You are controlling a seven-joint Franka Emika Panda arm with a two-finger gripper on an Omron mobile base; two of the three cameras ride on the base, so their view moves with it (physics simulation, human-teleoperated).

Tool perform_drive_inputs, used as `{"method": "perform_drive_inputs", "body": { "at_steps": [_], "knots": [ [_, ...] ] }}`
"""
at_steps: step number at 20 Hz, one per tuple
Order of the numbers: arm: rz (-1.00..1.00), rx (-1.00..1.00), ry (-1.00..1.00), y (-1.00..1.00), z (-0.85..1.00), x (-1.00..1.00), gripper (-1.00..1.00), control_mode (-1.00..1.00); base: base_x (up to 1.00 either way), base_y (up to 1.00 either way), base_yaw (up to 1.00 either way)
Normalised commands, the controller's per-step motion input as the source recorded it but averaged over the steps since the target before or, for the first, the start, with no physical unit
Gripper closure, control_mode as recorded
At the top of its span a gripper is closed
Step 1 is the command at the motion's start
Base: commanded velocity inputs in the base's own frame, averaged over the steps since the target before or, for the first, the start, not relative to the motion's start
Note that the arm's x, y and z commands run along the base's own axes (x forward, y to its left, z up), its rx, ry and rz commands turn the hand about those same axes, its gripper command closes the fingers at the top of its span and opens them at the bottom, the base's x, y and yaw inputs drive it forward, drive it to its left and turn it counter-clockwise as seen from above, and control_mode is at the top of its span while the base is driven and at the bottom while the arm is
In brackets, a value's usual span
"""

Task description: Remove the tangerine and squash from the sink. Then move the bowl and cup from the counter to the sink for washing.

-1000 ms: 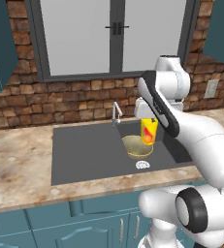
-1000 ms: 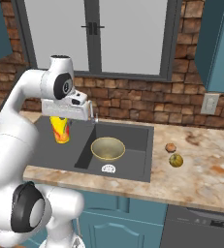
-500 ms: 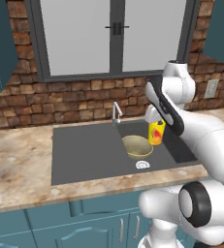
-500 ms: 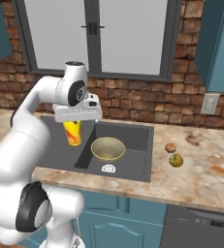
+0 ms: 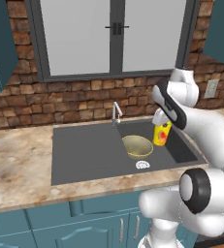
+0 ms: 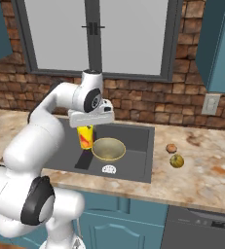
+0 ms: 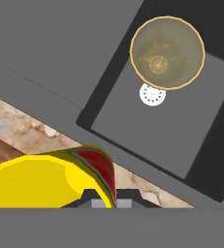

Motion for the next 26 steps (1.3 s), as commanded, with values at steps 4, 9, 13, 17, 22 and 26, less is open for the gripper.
{"method": "perform_drive_inputs", "body": {
  "at_steps": [4, 9, 13, 17, 22, 26],
  "knots": [
    [0.04, 0.05, 0.0, -0.36, -0.26, 0.27, 1.0, -1.0, 0.0, 0.0, 0.0],
    [0.0, 0.01, -0.02, -0.31, -0.28, 0.26, 1.0, -1.0, 0.0, 0.0, 0.0],
    [0.0, 0.0, -0.07, -0.23, -0.29, 0.25, 1.0, -1.0, 0.0, 0.0, 0.0],
    [0.0, 0.0, -0.12, -0.1, -0.31, 0.22, 1.0, -1.0, 0.0, 0.0, 0.0],
    [0.0, 0.0, -0.13, -0.11, -0.33, 0.21, 1.0, -1.0, 0.0, 0.0, 0.0],
    [0.0, 0.0, -0.08, -0.12, -0.37, 0.14, 1.0, -1.0, 0.0, 0.0, 0.0]
  ]
}}
